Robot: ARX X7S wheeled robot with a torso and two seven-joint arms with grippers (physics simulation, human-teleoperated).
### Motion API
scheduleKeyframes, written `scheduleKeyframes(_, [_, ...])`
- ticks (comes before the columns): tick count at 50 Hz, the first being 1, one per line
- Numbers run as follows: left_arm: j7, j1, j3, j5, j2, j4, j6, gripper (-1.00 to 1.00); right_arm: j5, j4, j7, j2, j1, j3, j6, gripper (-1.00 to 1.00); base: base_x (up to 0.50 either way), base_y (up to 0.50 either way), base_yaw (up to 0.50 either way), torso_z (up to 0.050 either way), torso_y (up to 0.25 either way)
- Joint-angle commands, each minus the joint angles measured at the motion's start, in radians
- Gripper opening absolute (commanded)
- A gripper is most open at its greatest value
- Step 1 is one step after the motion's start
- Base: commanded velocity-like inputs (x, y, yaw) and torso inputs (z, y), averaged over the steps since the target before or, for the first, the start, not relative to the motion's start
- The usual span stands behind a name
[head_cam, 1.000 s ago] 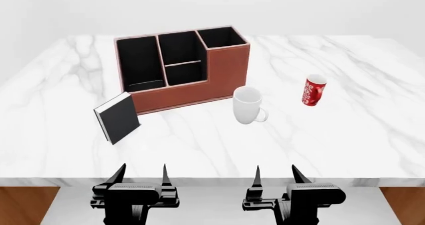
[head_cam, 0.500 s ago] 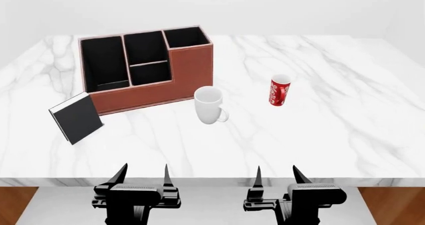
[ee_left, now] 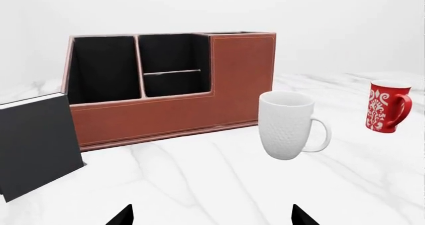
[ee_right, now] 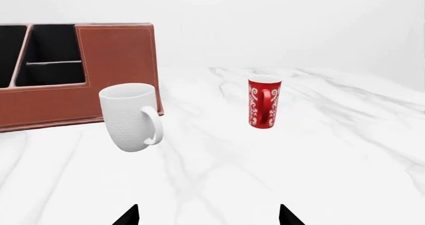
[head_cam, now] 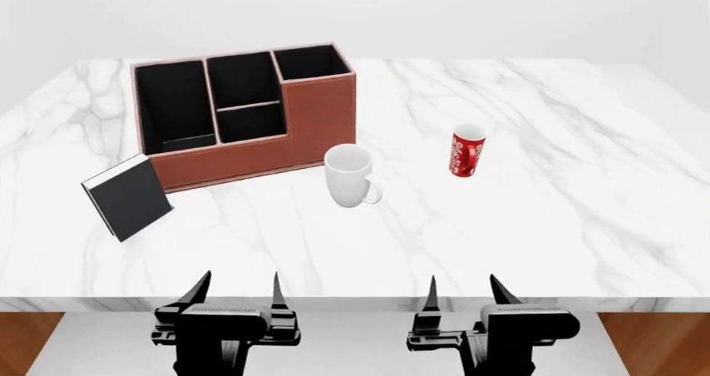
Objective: Pick up the red mug and place it to the right of the caddy.
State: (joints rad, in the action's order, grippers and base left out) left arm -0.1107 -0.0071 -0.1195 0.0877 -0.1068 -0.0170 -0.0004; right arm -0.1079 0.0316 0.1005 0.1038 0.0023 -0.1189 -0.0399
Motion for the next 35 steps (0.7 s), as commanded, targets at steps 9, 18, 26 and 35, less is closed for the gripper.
scheduleKeyframes(9, [-0.019, -0.204, -0.046, 0.036, -0.093, -0.617, -0.745, 1.00, -0.123, 0.580, 0.076, 0.109, 0.207, 0.054, -0.700, 1.00, 0.00, 0.00, 0.00, 0.000, 0.000])
scheduleKeyframes(18, [-0.022, -0.253, 0.006, 0.087, -0.068, -0.659, -0.813, 1.00, -0.107, 0.608, 0.096, 0.120, 0.221, 0.040, -0.711, 1.00, 0.00, 0.00, 0.00, 0.000, 0.000])
scheduleKeyframes(26, [-0.025, -0.252, 0.020, 0.099, -0.066, -0.651, -0.793, 1.00, -0.105, 0.569, 0.094, 0.122, 0.224, 0.022, -0.689, 1.00, -0.01, -0.10, 0.00, 0.000, 0.000])
scheduleKeyframes(35, [-0.028, -0.255, 0.023, 0.110, -0.071, -0.650, -0.795, 1.00, -0.137, 0.561, 0.103, 0.115, 0.266, 0.068, -0.730, 1.00, -0.04, -0.17, 0.00, 0.000, 0.000])
